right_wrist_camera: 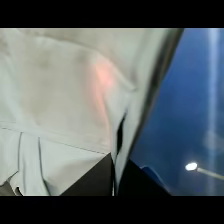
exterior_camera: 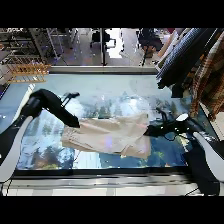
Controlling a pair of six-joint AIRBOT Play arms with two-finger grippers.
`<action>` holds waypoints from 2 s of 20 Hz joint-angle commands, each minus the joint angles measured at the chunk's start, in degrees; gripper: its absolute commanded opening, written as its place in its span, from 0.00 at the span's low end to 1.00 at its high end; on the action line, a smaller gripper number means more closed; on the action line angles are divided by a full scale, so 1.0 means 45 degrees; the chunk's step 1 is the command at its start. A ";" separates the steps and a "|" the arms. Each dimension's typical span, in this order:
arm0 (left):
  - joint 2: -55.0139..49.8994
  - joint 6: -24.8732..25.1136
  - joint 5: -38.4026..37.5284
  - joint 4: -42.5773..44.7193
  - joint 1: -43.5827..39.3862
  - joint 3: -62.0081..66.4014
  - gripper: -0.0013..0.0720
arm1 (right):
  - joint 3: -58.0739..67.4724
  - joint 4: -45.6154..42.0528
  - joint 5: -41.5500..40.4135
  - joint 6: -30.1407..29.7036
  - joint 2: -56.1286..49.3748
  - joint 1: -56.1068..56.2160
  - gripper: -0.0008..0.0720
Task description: Fold the clothes and pants, and hang the long-sleeved shirts on hangers.
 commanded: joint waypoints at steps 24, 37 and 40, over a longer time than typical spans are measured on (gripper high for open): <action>0.6907 -0.1336 -0.0685 -0.0151 0.2370 -0.0457 0.04 | 0.6169 -0.5115 -0.4036 0.6747 -0.1535 1.1803 0.66; 0.0165 -0.1336 -0.2603 -0.0092 -0.0962 -0.1399 0.04 | 0.2535 0.1695 0.1321 0.1817 -0.0937 0.2497 0.90; -0.1457 -0.2453 -0.2560 -0.0049 -0.0845 -0.1399 0.04 | 0.3045 0.3764 0.1316 0.0908 -0.2997 0.2599 0.91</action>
